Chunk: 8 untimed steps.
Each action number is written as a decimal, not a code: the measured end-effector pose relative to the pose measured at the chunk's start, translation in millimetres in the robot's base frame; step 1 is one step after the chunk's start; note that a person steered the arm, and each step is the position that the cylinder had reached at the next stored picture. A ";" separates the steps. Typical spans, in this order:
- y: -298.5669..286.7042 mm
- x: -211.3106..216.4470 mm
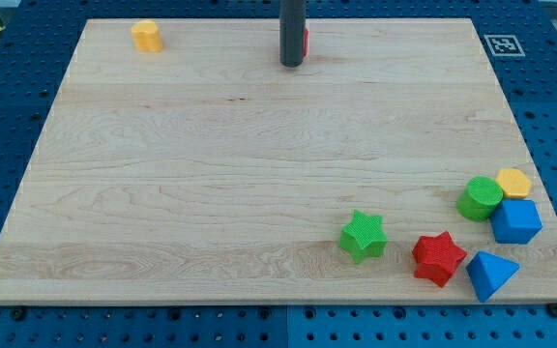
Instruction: Point at the blue cube
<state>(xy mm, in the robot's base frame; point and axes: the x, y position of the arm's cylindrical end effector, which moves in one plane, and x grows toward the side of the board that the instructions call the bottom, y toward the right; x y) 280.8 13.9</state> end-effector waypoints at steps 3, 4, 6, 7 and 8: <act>0.0 -16.8; 1.2 6.9; 11.2 73.8; 11.2 73.8; 11.2 74.0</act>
<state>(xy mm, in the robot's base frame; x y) 354.7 25.1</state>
